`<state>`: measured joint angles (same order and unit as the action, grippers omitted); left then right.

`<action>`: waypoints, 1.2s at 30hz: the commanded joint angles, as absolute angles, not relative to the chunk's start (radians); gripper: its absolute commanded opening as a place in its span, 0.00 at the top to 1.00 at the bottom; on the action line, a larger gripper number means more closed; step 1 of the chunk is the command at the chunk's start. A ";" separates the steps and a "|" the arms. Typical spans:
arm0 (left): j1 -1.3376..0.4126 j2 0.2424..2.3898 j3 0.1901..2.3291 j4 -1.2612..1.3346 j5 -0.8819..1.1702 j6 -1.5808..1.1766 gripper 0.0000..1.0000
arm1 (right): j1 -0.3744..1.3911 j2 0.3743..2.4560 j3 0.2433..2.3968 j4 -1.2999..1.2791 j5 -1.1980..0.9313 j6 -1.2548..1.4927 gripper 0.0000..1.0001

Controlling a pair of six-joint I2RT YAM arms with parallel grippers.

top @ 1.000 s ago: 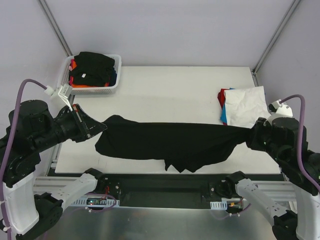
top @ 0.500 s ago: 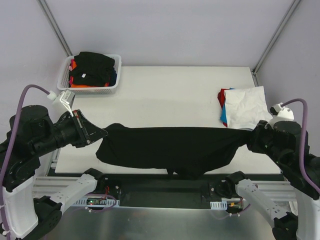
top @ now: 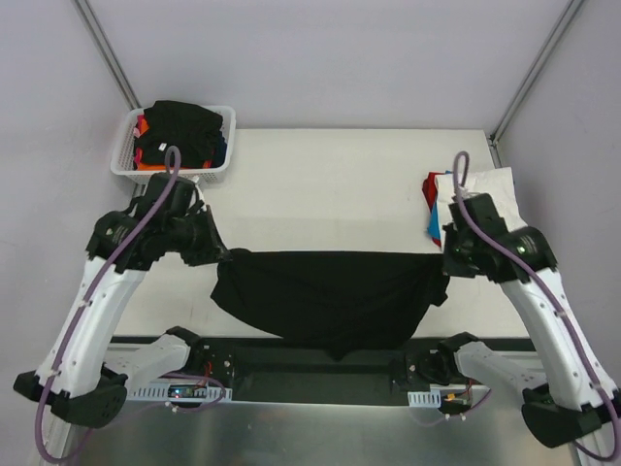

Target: Fold and stack the t-shirts

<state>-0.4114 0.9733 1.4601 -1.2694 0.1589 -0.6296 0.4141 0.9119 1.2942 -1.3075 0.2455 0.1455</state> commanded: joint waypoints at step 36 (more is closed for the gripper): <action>-0.241 1.503 1.413 -0.887 0.275 -0.506 0.25 | 0.258 1.532 1.404 -1.014 -0.156 -0.003 0.29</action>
<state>-0.2173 1.5608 1.4734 -0.9100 0.2222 -0.5232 0.2577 1.5944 1.4296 -1.0321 -0.1062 -0.0051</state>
